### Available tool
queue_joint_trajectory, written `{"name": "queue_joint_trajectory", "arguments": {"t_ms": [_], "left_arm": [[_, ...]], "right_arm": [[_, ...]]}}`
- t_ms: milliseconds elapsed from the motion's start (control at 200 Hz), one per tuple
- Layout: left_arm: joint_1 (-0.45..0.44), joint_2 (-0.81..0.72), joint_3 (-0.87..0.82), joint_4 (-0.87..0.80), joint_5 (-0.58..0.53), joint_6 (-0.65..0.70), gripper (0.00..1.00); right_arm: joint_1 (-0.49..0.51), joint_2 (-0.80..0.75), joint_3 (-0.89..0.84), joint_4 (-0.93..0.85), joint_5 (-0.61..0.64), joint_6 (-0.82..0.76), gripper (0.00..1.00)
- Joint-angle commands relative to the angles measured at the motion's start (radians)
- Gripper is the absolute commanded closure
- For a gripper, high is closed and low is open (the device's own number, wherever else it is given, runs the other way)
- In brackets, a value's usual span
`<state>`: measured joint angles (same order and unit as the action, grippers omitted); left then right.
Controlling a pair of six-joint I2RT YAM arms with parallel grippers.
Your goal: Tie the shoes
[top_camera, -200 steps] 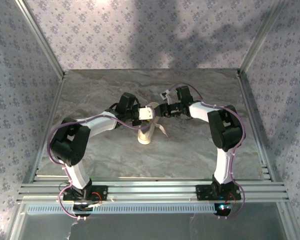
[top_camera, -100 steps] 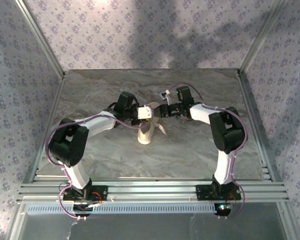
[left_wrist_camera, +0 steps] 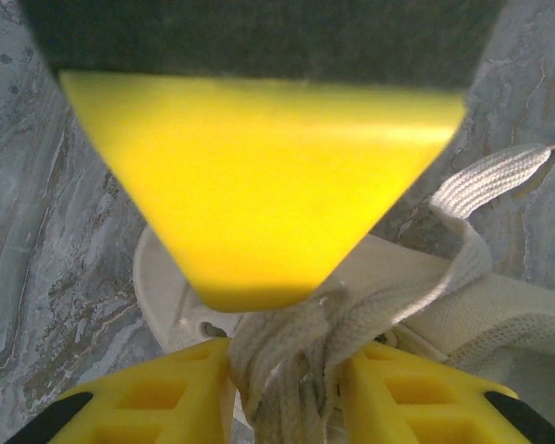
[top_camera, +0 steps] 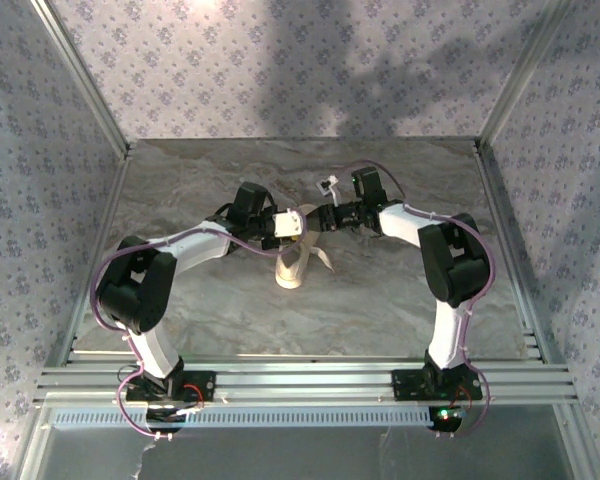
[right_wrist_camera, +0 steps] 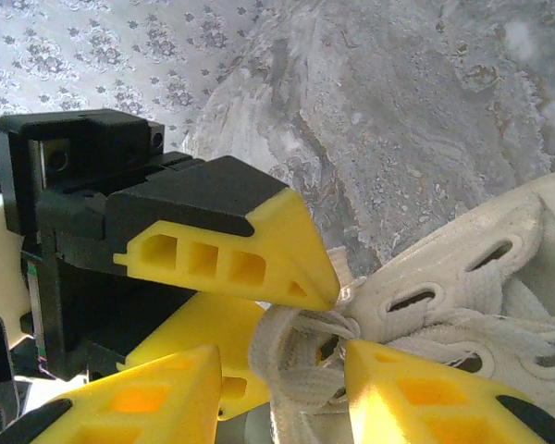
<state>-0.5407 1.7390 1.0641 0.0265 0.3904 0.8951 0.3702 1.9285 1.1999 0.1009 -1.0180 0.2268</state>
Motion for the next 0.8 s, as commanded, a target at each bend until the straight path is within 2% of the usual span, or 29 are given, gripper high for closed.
{"name": "queue_joint_trajectory", "arguments": {"t_ms": [0, 230, 590, 795], "left_arm": [[0.01, -0.02, 0.041, -0.038, 0.057, -0.015, 0.66], [0.019, -0.016, 0.057, -0.067, 0.082, -0.037, 0.66], [0.032, 0.015, 0.11, -0.135, 0.142, -0.046, 0.64], [0.038, 0.046, 0.152, -0.178, 0.168, -0.04, 0.65]], "right_arm": [[0.009, 0.005, 0.028, -0.025, -0.042, -0.053, 0.59], [0.016, 0.041, 0.067, -0.1, -0.035, -0.119, 0.59], [0.016, 0.046, 0.076, -0.133, -0.008, -0.151, 0.83], [0.013, 0.041, 0.085, -0.155, -0.008, -0.167, 0.94]]}}
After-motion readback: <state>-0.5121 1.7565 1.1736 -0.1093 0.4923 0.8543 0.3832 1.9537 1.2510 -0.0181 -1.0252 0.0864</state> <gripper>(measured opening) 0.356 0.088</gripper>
